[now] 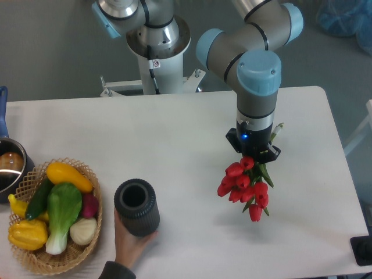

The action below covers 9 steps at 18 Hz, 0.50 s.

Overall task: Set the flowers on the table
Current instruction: 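Move the held red tulips down and toward the black vase, lowering onto table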

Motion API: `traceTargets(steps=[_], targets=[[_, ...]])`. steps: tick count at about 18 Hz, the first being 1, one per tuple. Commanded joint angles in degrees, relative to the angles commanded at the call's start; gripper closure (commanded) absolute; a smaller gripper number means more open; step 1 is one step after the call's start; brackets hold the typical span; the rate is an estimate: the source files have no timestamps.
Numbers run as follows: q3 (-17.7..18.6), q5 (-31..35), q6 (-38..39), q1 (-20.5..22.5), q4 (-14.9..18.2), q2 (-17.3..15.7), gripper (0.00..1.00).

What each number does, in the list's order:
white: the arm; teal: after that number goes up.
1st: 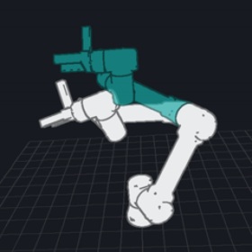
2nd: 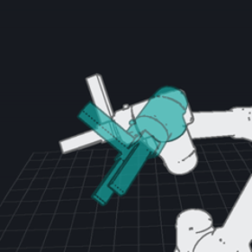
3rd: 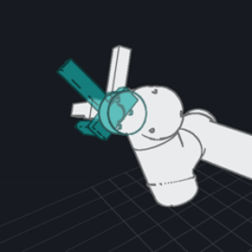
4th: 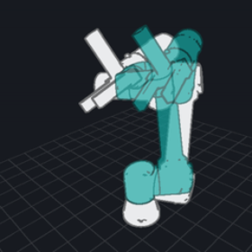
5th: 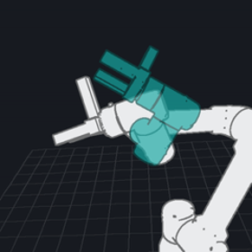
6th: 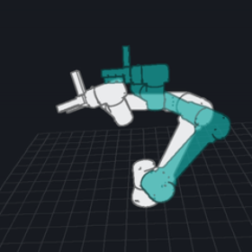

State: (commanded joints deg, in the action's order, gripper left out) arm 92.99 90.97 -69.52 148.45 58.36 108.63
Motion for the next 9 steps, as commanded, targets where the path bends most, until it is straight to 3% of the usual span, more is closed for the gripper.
traceTargets(steps=[9], targets=[[-0.18, -0.35, -0.09, 0.0, 1.4, 0.53, 1.0]])
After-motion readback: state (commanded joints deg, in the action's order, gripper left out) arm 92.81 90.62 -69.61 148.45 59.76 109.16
